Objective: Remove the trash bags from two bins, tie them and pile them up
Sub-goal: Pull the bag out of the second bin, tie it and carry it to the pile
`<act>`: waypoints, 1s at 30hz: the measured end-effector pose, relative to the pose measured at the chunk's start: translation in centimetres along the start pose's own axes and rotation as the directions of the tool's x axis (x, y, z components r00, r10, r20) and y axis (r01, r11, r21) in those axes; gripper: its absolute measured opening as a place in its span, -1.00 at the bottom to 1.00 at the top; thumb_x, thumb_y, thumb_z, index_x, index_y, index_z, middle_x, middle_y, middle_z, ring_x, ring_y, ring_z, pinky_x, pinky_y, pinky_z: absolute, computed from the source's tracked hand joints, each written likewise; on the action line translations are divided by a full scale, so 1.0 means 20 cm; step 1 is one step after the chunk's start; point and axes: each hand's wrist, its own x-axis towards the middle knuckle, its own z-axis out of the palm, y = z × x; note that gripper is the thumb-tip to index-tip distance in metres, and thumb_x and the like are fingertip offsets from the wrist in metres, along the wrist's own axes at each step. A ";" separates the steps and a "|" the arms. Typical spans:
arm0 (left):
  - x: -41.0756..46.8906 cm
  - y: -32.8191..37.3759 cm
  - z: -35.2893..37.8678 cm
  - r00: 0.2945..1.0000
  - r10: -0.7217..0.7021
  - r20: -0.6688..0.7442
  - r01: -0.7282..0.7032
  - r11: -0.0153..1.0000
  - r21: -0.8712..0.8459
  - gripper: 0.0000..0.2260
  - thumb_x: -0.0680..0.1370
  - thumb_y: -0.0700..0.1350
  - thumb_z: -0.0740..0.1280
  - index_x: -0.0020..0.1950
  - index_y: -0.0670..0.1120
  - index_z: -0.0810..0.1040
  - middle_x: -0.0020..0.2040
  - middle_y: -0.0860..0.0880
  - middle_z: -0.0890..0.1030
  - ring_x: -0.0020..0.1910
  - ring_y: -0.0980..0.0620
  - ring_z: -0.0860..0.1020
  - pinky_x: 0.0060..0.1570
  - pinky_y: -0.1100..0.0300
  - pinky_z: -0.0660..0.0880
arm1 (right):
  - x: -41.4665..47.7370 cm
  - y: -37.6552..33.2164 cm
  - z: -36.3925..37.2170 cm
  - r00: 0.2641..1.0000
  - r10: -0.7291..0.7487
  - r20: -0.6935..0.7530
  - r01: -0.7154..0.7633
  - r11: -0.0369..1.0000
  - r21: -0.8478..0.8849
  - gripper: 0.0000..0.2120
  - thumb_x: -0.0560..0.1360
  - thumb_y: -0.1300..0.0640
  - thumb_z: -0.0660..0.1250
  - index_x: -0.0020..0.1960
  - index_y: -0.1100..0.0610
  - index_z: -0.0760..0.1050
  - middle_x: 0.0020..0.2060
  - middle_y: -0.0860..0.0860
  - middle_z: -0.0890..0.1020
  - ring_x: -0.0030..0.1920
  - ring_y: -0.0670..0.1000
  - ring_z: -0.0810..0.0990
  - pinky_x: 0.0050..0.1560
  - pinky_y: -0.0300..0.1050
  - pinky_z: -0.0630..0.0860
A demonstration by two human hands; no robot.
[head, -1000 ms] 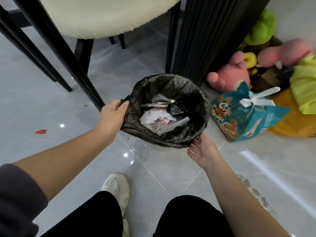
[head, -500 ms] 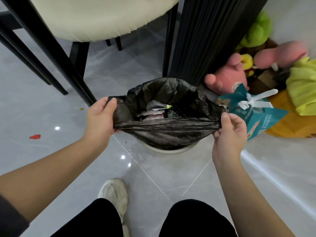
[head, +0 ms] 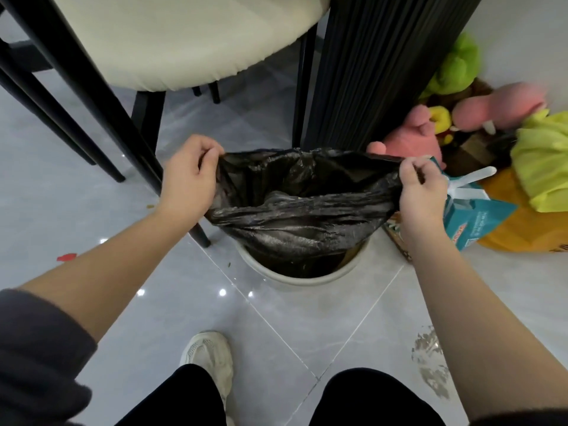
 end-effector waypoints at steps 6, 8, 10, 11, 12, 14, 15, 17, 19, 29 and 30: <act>-0.03 0.04 0.00 0.983 -0.177 0.045 0.158 0.945 0.286 -0.58 0.54 0.13 0.25 0.28 -0.07 0.30 -0.28 -0.03 0.55 -0.30 -0.07 0.52 -0.21 0.10 0.41 | 0.03 -0.03 0.01 0.979 0.090 0.184 -0.081 0.995 -0.055 -0.83 0.45 -0.13 0.29 -0.09 -0.04 0.50 -0.04 -0.04 0.63 0.03 -0.04 0.59 0.20 0.02 0.50; 0.03 0.06 0.02 0.904 -0.401 0.146 0.335 0.878 0.342 -0.53 0.50 0.19 0.28 0.22 -0.13 0.38 -0.30 -0.06 0.56 -0.34 -0.07 0.54 -0.30 0.14 0.41 | 0.05 -0.06 0.02 0.951 0.159 0.267 -0.101 0.970 -0.221 -0.50 0.37 -0.34 0.29 0.08 0.01 0.55 0.07 -0.03 0.63 0.10 -0.02 0.59 0.20 -0.01 0.49; 0.08 0.04 0.02 0.905 -0.385 0.181 0.271 0.850 0.451 -0.69 0.53 0.07 0.28 -0.03 -0.19 0.51 -0.25 -0.16 0.60 -0.32 -0.14 0.54 -0.32 0.15 0.41 | 0.08 -0.09 0.03 0.950 0.087 0.301 0.020 0.942 -0.335 -0.44 0.36 -0.31 0.35 0.12 0.11 0.58 0.06 0.08 0.65 0.09 0.08 0.61 0.16 0.03 0.53; 0.09 0.03 0.02 0.950 -0.280 0.141 0.184 0.861 0.474 -0.75 0.55 0.01 0.26 -0.09 -0.18 0.51 -0.21 -0.19 0.60 -0.26 -0.18 0.54 -0.28 0.13 0.41 | 0.09 -0.10 0.04 0.950 0.005 0.311 0.107 0.933 -0.344 -0.58 0.42 -0.16 0.38 0.07 0.17 0.59 0.00 0.12 0.66 0.04 0.10 0.63 0.10 0.01 0.55; 0.08 0.02 0.01 0.988 -0.135 0.074 0.087 0.883 0.461 -0.79 0.56 -0.03 0.23 -0.11 -0.17 0.52 -0.19 -0.20 0.59 -0.21 -0.20 0.53 -0.25 0.10 0.42 | 0.09 -0.12 0.03 0.951 -0.093 0.294 0.189 0.928 -0.320 -0.73 0.47 0.00 0.36 -0.01 0.20 0.60 -0.08 0.12 0.67 -0.03 0.07 0.62 0.03 -0.07 0.54; 0.03 0.02 -0.01 0.996 0.088 -0.034 -0.067 0.912 0.404 -0.78 0.59 -0.06 0.19 -0.08 -0.17 0.52 -0.25 -0.18 0.56 -0.23 -0.17 0.49 -0.25 0.05 0.43 | 0.05 -0.17 0.02 0.949 -0.230 0.216 0.274 0.939 -0.207 -0.89 0.52 0.14 0.28 -0.06 0.11 0.58 -0.16 0.02 0.63 -0.11 -0.07 0.56 -0.05 -0.22 0.50; 0.00 0.03 -0.02 0.988 0.145 -0.051 -0.115 0.917 0.383 -0.78 0.60 -0.06 0.18 -0.06 -0.17 0.52 -0.27 -0.17 0.56 -0.26 -0.12 0.47 -0.25 0.05 0.42 | 0.02 -0.18 0.02 0.949 -0.244 0.200 0.273 0.952 -0.135 -0.87 0.53 0.15 0.25 -0.05 0.10 0.58 -0.16 -0.02 0.63 -0.11 -0.09 0.55 -0.03 -0.21 0.50; -0.04 0.02 -0.05 0.986 0.161 -0.036 -0.138 0.922 0.361 -0.77 0.61 -0.05 0.17 -0.05 -0.16 0.52 -0.28 -0.15 0.56 -0.29 -0.05 0.44 -0.26 0.09 0.36 | -0.02 -0.17 0.02 0.954 -0.200 0.224 0.211 0.977 -0.024 -0.82 0.53 0.12 0.22 -0.01 0.12 0.59 -0.11 0.03 0.65 -0.05 -0.02 0.59 0.05 -0.03 0.54; -0.06 0.02 -0.08 0.998 0.066 0.009 -0.065 0.939 0.337 -0.78 0.60 -0.01 0.20 -0.09 -0.14 0.49 -0.32 -0.09 0.52 -0.28 -0.05 0.46 -0.27 0.12 0.30 | -0.05 -0.14 0.01 0.947 -0.148 0.285 0.148 0.989 0.020 -0.81 0.53 0.12 0.20 -0.02 0.08 0.59 -0.07 0.10 0.65 -0.02 0.07 0.60 0.11 0.09 0.52; -0.13 0.17 -0.13 0.949 0.080 0.305 -0.097 0.995 0.040 -0.86 0.53 -0.16 0.34 -0.15 0.07 0.60 -0.28 0.03 0.61 -0.41 0.07 0.53 -0.27 0.14 0.55 | -0.27 -0.18 0.26 0.681 -0.165 0.713 0.191 0.981 0.045 -0.70 0.49 0.30 0.34 0.17 0.07 0.52 0.04 -0.06 0.61 0.01 -0.19 0.58 0.11 -0.25 0.47; -0.14 0.19 -0.14 0.934 0.114 0.338 -0.140 0.989 0.055 -0.88 0.53 -0.17 0.34 -0.12 0.04 0.62 -0.28 0.06 0.61 -0.39 0.10 0.55 -0.26 0.17 0.56 | -0.29 -0.17 0.32 0.619 -0.148 0.772 0.199 0.980 0.028 -0.58 0.48 0.31 0.35 0.31 0.09 0.44 0.16 -0.06 0.56 0.10 -0.18 0.56 0.18 -0.26 0.46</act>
